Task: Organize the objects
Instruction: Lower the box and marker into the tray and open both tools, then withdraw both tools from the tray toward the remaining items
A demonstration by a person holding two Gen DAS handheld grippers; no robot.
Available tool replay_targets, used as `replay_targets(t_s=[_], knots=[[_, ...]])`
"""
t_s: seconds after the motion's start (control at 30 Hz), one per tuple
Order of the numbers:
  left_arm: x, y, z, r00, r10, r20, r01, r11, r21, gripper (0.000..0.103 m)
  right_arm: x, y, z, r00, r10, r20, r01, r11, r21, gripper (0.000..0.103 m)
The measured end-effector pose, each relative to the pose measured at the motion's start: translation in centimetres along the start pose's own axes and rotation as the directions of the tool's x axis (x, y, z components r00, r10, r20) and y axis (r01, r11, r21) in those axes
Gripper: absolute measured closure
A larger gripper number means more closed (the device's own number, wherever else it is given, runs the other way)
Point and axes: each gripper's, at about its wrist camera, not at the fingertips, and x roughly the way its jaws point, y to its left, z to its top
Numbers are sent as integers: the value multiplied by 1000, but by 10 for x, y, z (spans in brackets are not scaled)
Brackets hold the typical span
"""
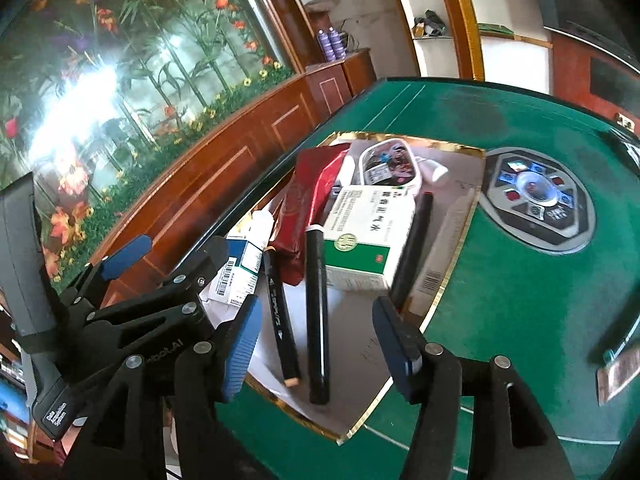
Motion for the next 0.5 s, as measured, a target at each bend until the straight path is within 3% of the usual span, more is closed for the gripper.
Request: replay_targets(t_s=[0.5], knots=[[-23, -71, -1, 1000, -9, 24, 5, 987, 163, 5, -51, -78, -21, 996, -19, 87, 3, 983, 183, 38]])
